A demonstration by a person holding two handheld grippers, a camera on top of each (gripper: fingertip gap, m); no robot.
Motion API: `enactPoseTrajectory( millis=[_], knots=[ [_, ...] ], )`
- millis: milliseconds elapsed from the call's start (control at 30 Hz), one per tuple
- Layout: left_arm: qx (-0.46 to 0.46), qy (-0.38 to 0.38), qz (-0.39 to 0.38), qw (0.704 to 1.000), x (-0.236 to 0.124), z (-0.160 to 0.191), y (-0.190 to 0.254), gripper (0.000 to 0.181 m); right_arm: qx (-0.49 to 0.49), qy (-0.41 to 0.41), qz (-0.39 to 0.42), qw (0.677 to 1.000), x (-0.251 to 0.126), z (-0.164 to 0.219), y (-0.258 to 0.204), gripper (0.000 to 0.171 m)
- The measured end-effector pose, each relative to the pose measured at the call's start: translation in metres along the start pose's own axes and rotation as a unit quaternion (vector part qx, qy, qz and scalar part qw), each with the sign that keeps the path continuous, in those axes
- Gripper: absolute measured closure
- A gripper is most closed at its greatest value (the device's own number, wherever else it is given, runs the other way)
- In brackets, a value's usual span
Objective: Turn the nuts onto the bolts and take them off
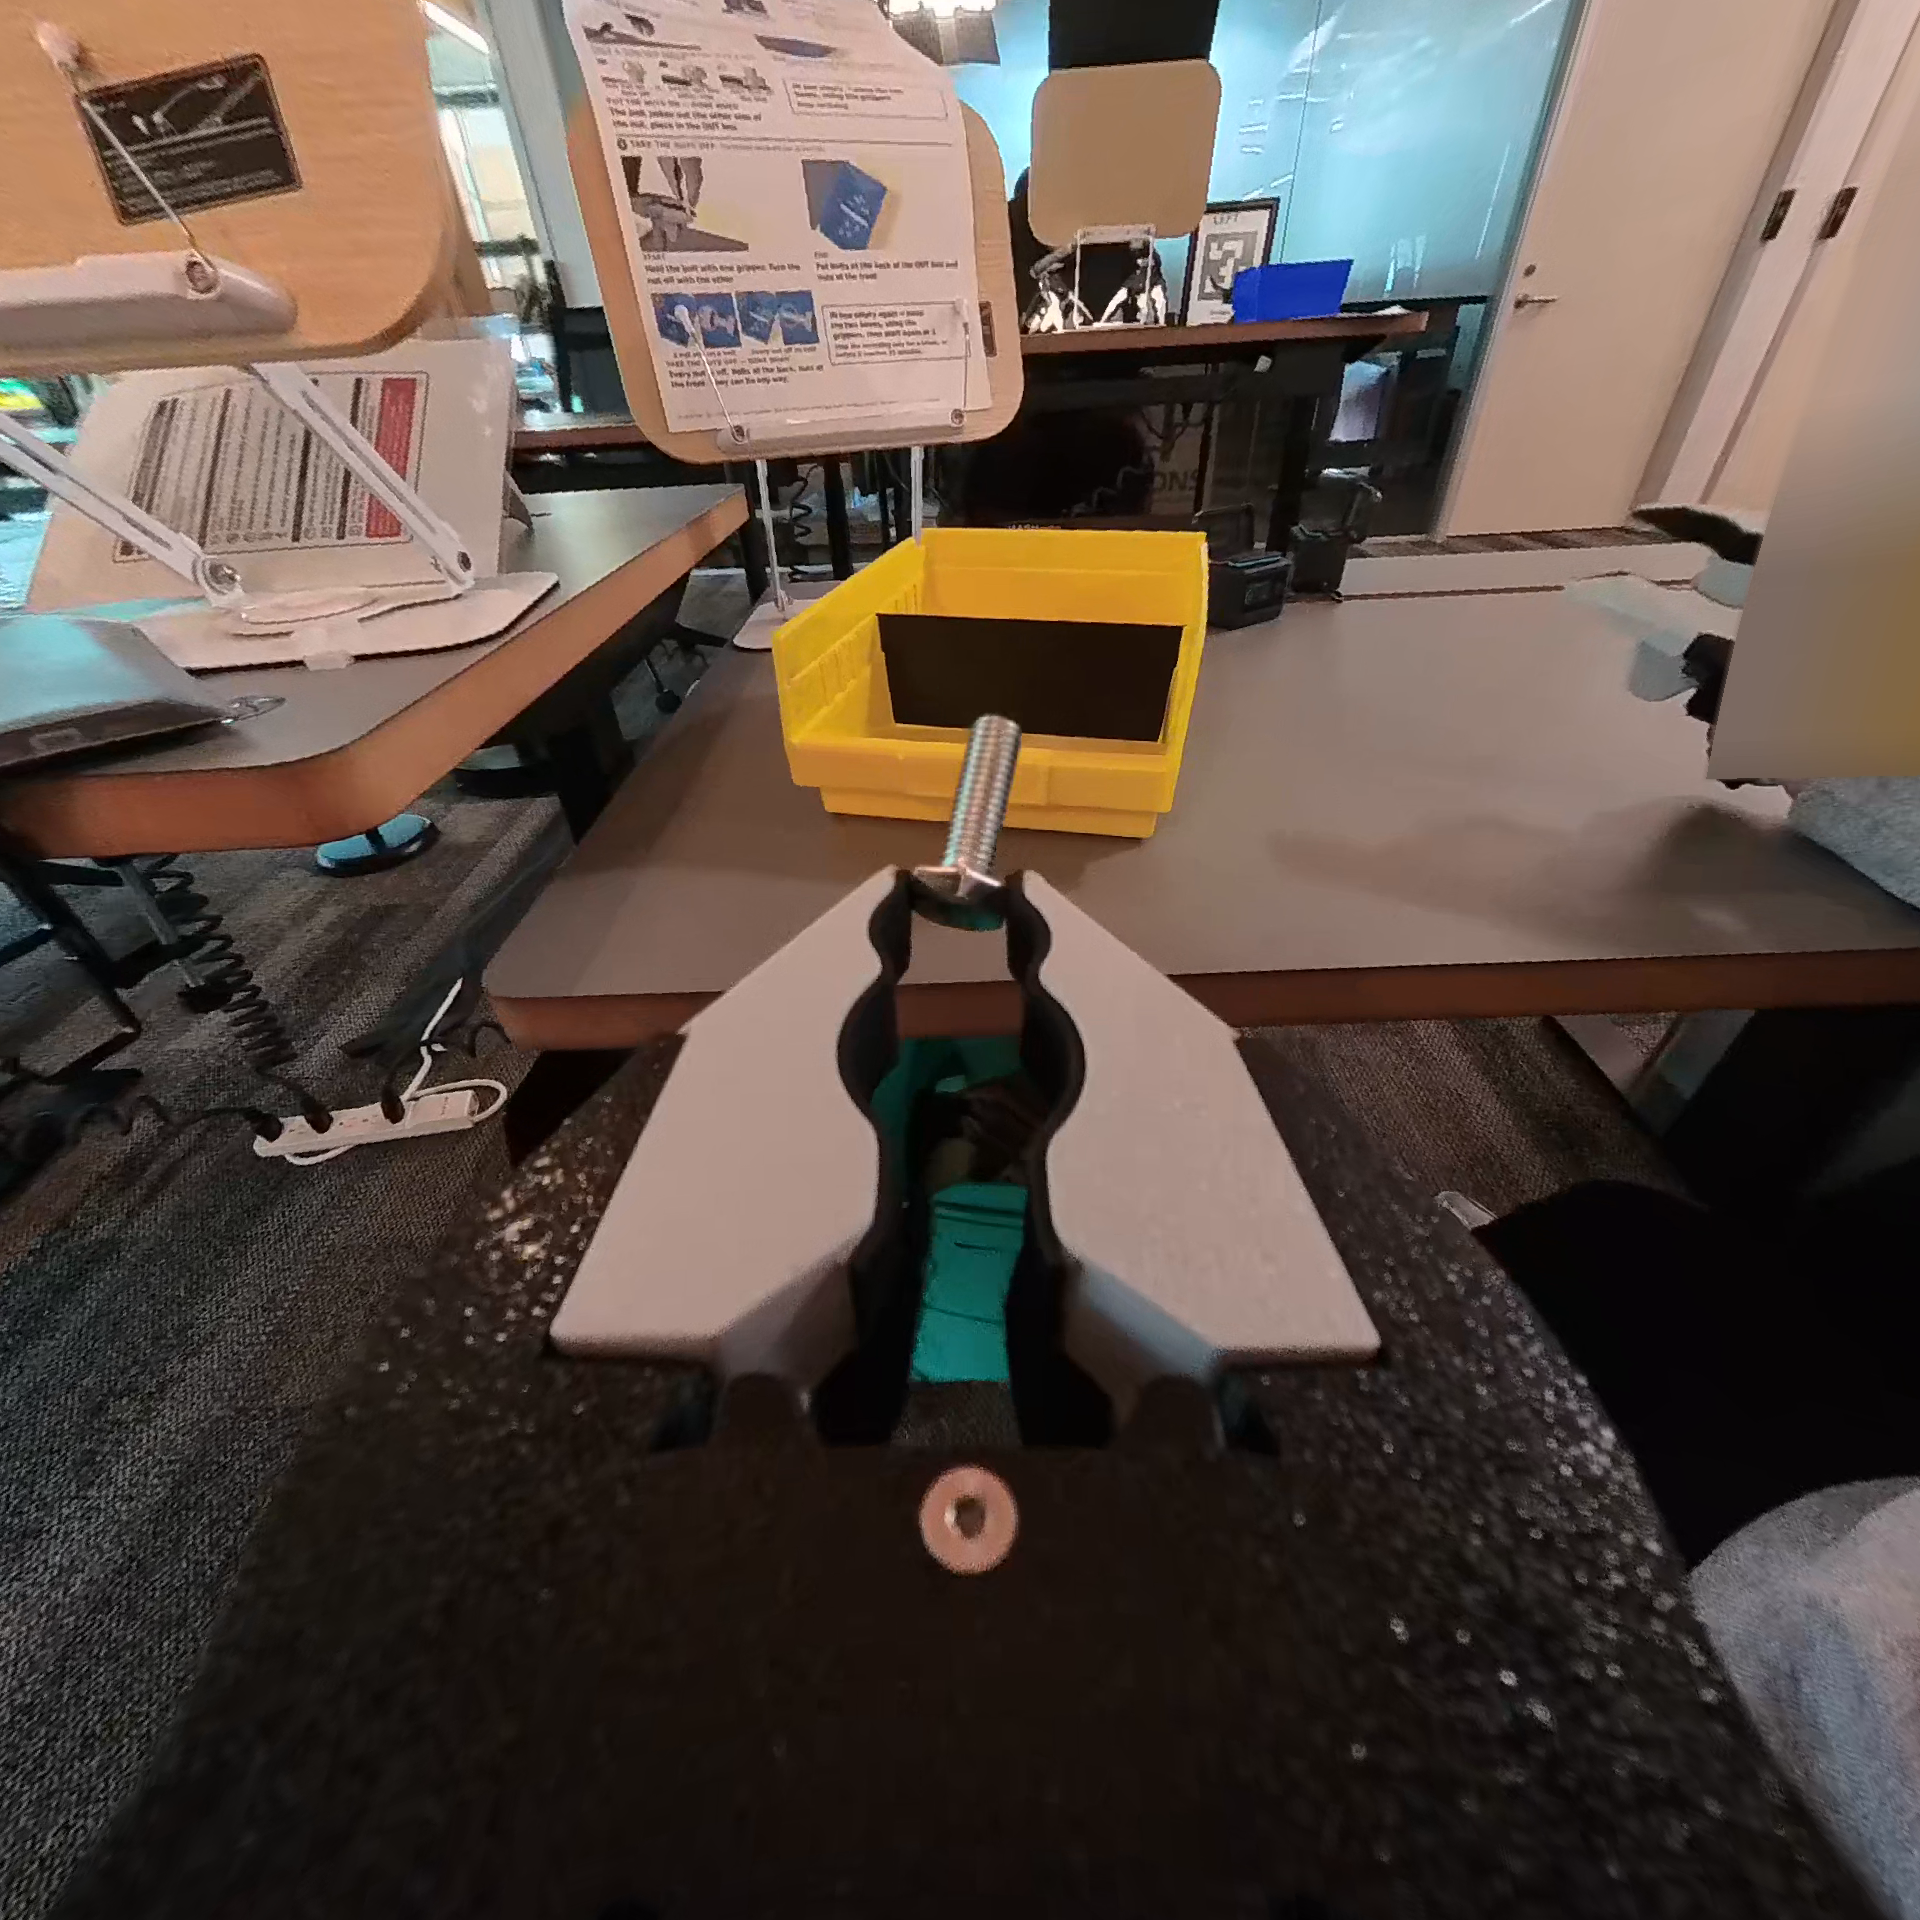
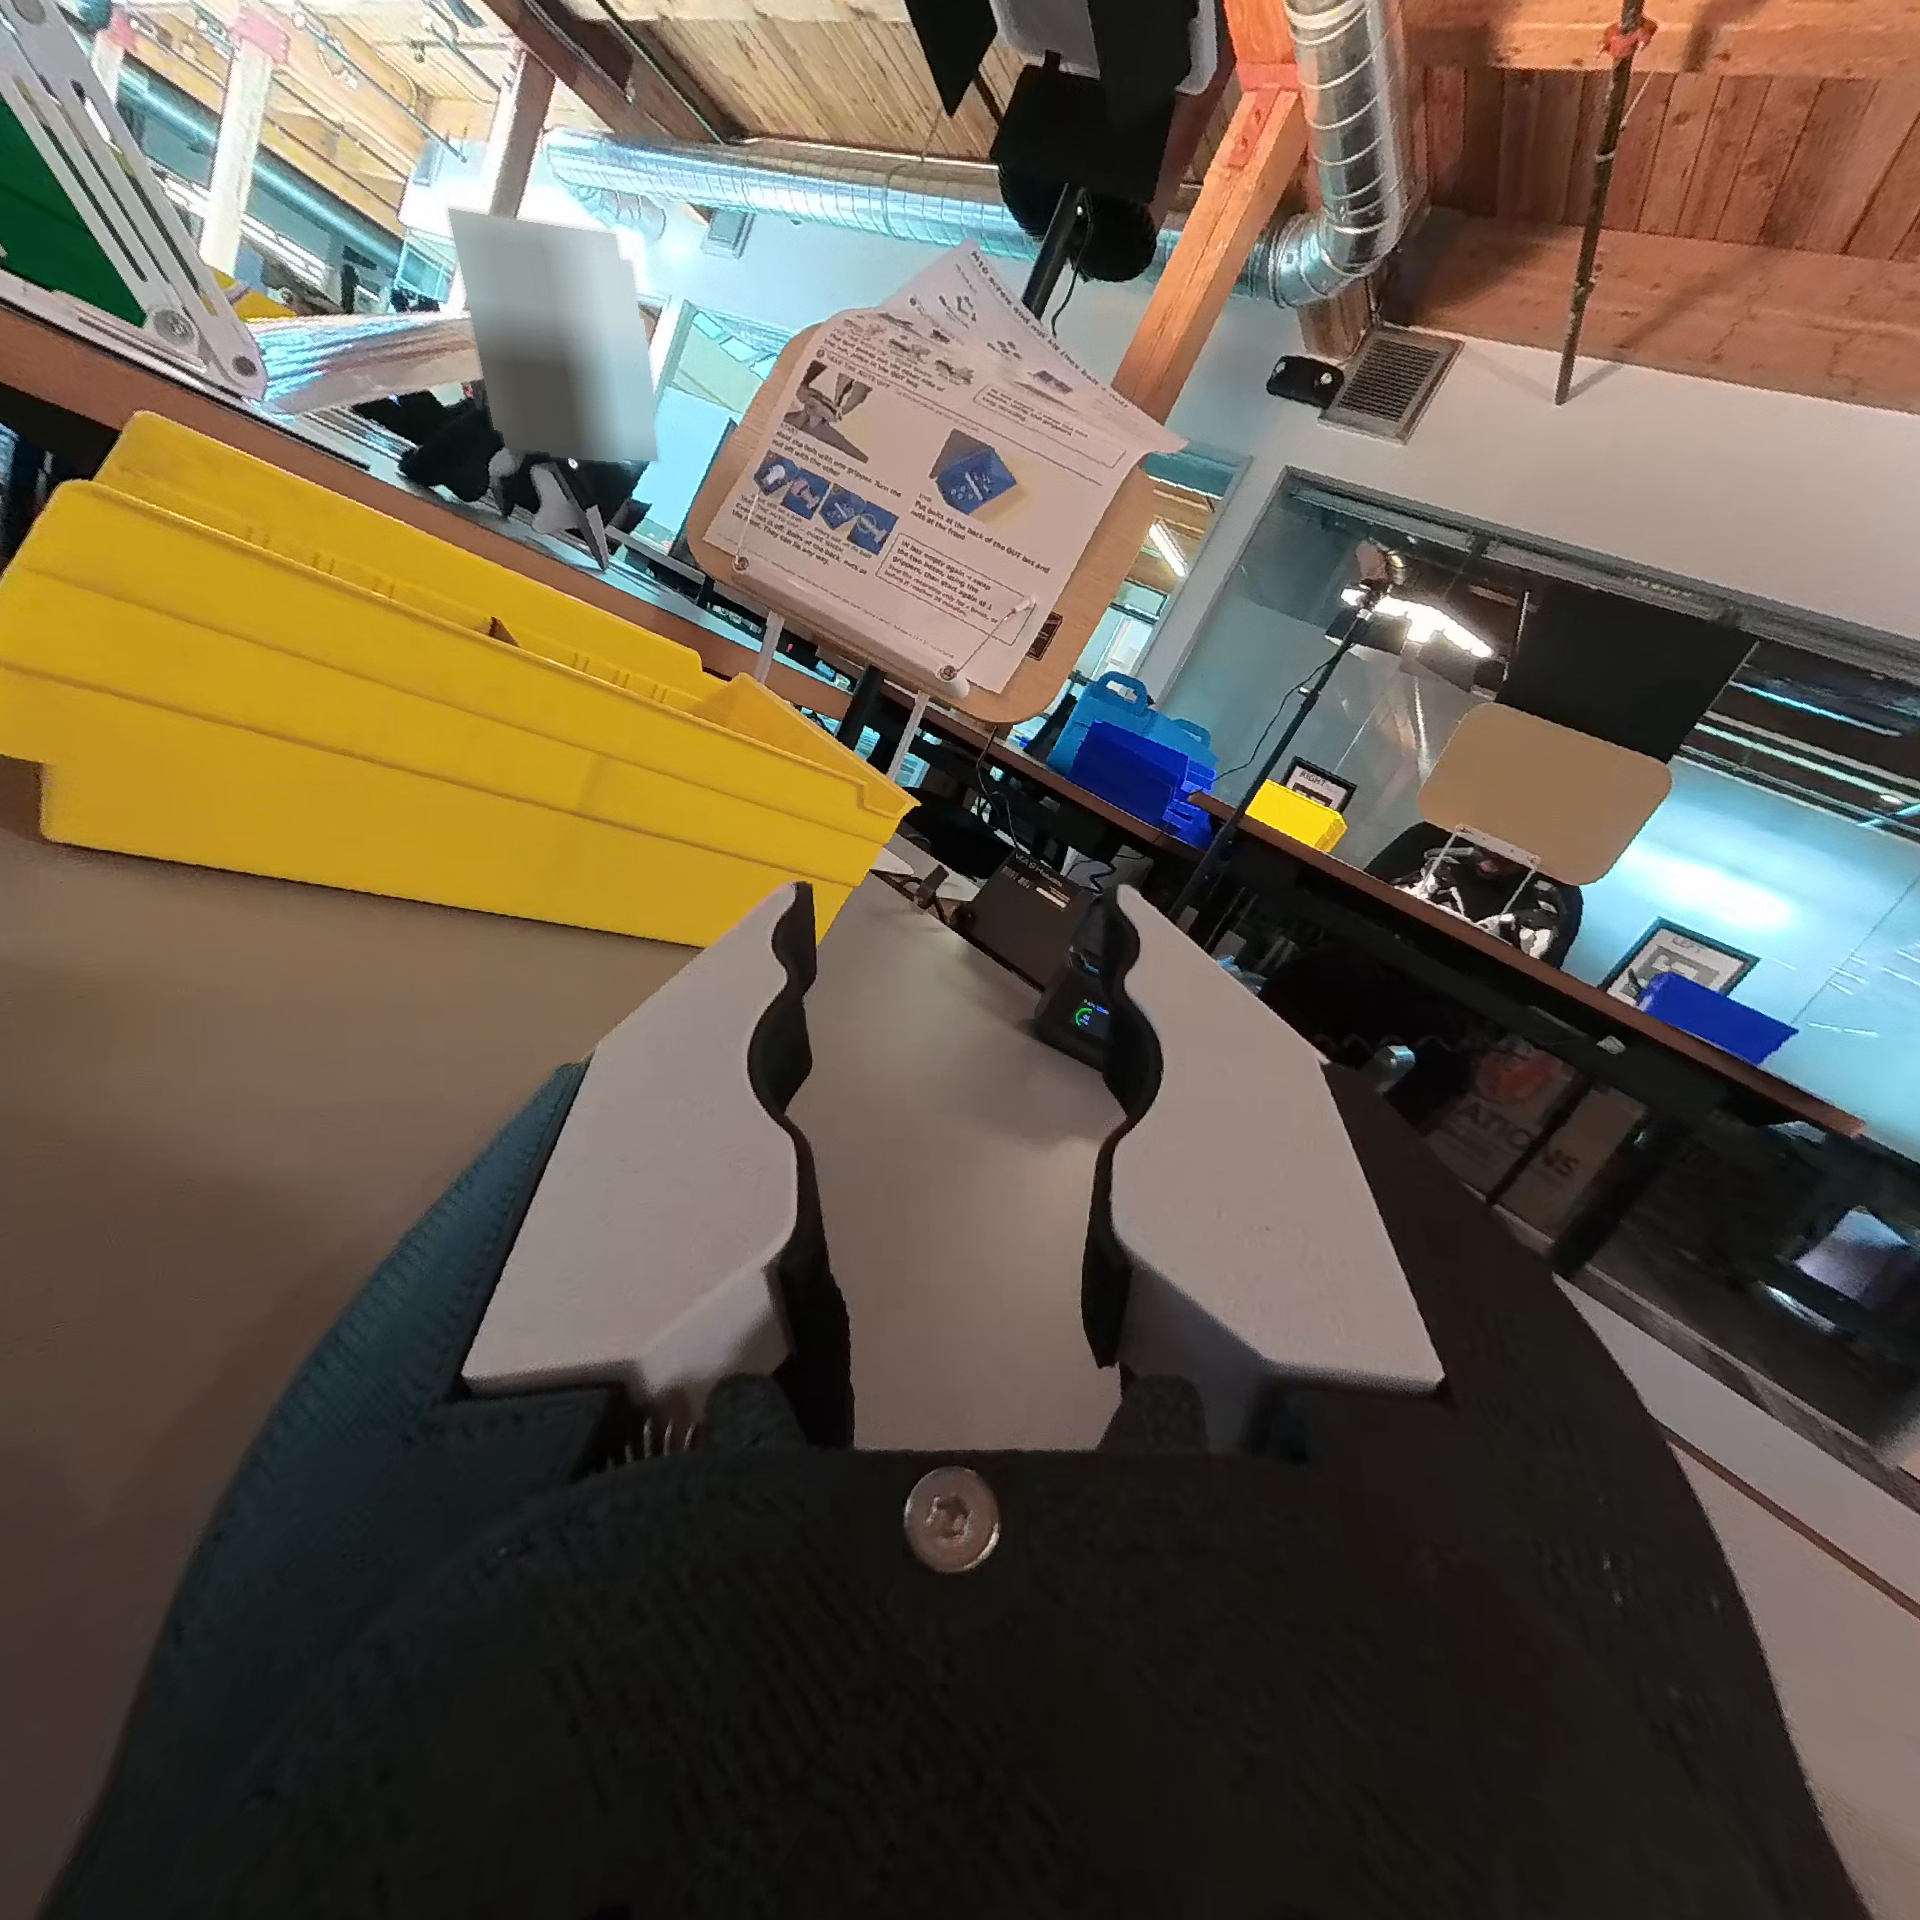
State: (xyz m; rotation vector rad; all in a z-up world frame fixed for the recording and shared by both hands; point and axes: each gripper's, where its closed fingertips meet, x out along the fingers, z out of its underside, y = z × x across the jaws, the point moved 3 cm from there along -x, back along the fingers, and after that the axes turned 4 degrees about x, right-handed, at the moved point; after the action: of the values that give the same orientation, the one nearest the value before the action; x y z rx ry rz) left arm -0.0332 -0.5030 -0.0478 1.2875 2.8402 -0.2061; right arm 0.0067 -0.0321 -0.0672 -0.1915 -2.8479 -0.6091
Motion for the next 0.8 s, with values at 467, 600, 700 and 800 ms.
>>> enactPoseTrajectory(
  millis=[467,600,700,800],
  knots=[
    [0.117,-0.059,0.183,0.974,0.074,0.006,0.099,0.165,0.05,0.049,0.024,0.997,-0.01,-0.013,0.014,0.12],
    [0.196,-0.073,0.275,0.939,0.145,-0.003,0.168,0.165,0.043,0.043,0.063,0.996,-0.017,-0.012,0.027,0.122],
    [0.212,-0.104,0.311,0.921,0.208,-0.004,0.213,0.165,0.046,0.04,0.102,0.993,-0.027,-0.012,0.04,0.124],
    [0.21,-0.153,0.333,0.906,0.261,0.006,0.251,0.165,0.058,0.034,0.128,0.99,-0.035,-0.009,0.051,0.124]
  ],
)
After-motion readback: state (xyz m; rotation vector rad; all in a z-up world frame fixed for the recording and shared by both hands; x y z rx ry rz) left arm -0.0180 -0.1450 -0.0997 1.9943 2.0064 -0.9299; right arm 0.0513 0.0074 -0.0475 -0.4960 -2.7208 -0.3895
